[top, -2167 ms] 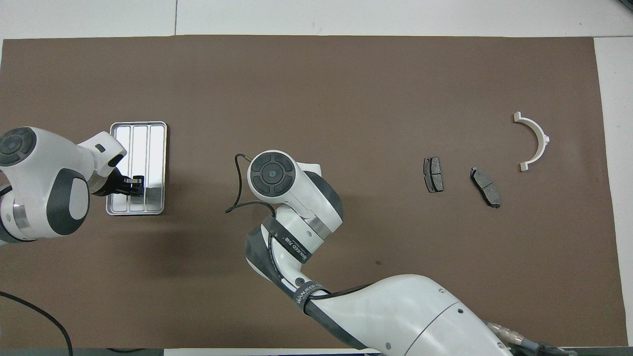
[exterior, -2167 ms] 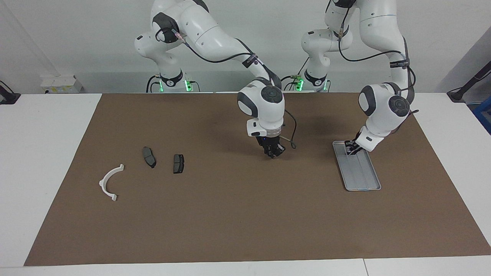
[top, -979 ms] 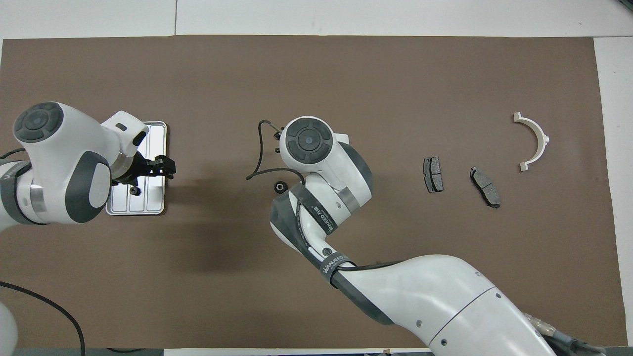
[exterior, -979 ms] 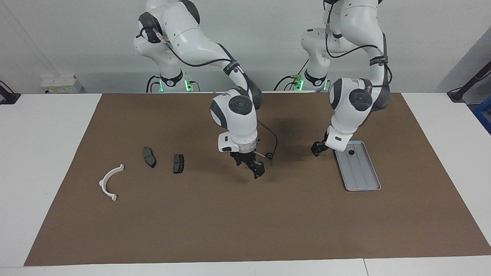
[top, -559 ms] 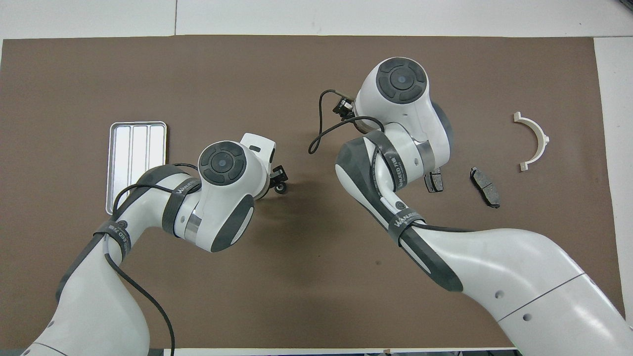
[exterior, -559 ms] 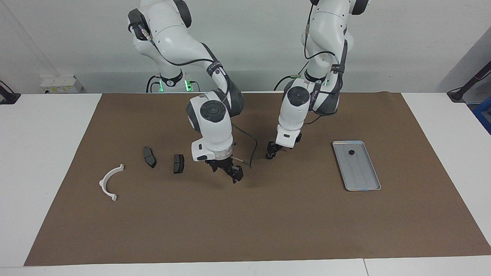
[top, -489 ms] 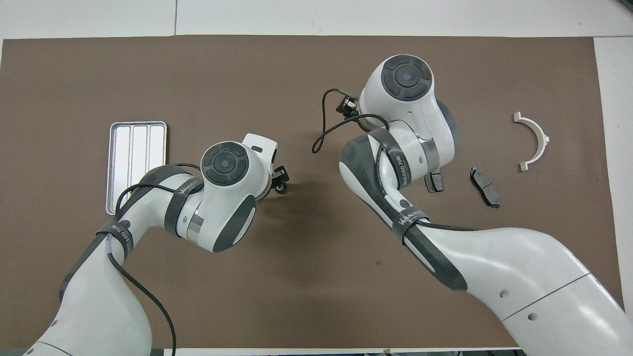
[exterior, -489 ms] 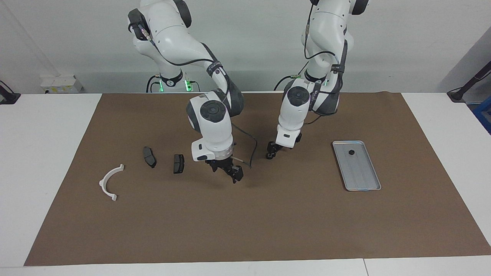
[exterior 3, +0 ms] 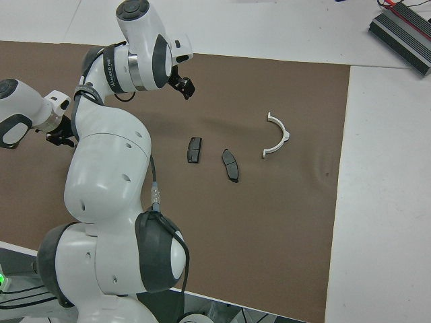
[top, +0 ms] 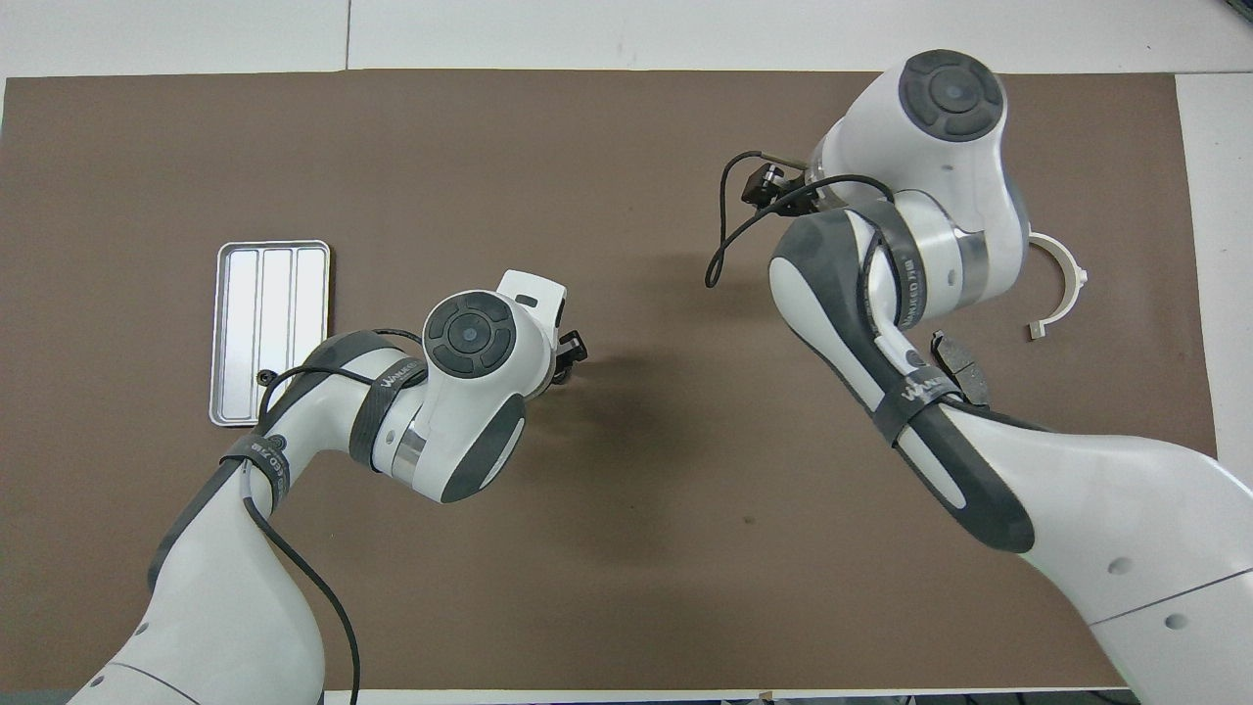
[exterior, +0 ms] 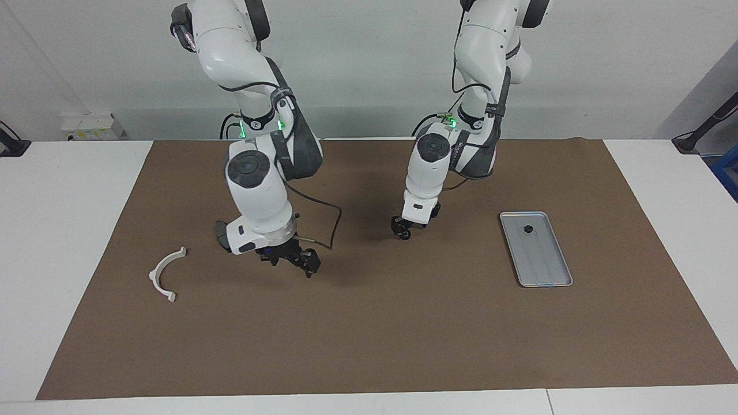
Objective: Pick bearing gear from pile to tray
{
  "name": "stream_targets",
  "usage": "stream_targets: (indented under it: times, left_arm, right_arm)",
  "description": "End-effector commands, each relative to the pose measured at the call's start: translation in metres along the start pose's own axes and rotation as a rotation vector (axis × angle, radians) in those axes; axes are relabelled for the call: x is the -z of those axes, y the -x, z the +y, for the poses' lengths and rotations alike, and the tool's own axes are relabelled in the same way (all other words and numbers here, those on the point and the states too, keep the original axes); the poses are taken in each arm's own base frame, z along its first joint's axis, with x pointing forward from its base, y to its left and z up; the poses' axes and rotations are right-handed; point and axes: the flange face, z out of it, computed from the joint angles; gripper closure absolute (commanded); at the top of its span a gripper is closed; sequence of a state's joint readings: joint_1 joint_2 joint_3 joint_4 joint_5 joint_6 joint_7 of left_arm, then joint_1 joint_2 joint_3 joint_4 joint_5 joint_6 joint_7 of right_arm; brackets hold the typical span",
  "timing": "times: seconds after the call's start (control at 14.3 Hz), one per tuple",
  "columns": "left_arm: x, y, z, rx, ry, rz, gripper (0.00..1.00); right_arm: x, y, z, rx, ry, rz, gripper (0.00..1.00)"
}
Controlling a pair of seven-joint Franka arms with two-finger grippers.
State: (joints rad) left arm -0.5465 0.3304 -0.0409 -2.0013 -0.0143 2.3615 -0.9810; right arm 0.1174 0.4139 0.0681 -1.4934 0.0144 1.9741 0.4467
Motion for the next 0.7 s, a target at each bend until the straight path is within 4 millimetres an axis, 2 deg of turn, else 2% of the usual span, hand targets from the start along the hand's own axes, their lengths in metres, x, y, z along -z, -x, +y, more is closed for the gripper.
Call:
stream_targets:
  times: [0.0, 0.14, 0.42, 0.49, 0.63]
  left_arm:
    - [-0.003, -0.001, 0.007, 0.014, 0.001, 0.014, 0.21]
    - [-0.003, -0.002, 0.008, 0.02, 0.012, 0.021, 0.28]
    - [-0.007, -0.001, 0.009, 0.035, 0.012, 0.019, 0.57]
    - [-0.008, 0.004, 0.013, 0.037, 0.011, 0.019, 0.63]
    - [-0.008, 0.006, 0.013, 0.051, -0.002, 0.013, 0.86]
  right_arm:
    - [0.045, 0.014, 0.036, 0.136, -0.009, -0.015, 0.0]
    - [0.073, 0.028, 0.064, 0.219, -0.003, -0.003, 0.0]
    - [0.142, 0.062, 0.1, 0.344, 0.012, 0.014, 0.0]
    - [0.156, 0.07, 0.109, 0.35, 0.016, 0.007, 0.0]
    - [0.185, 0.088, 0.119, 0.363, 0.022, 0.006, 0.0]
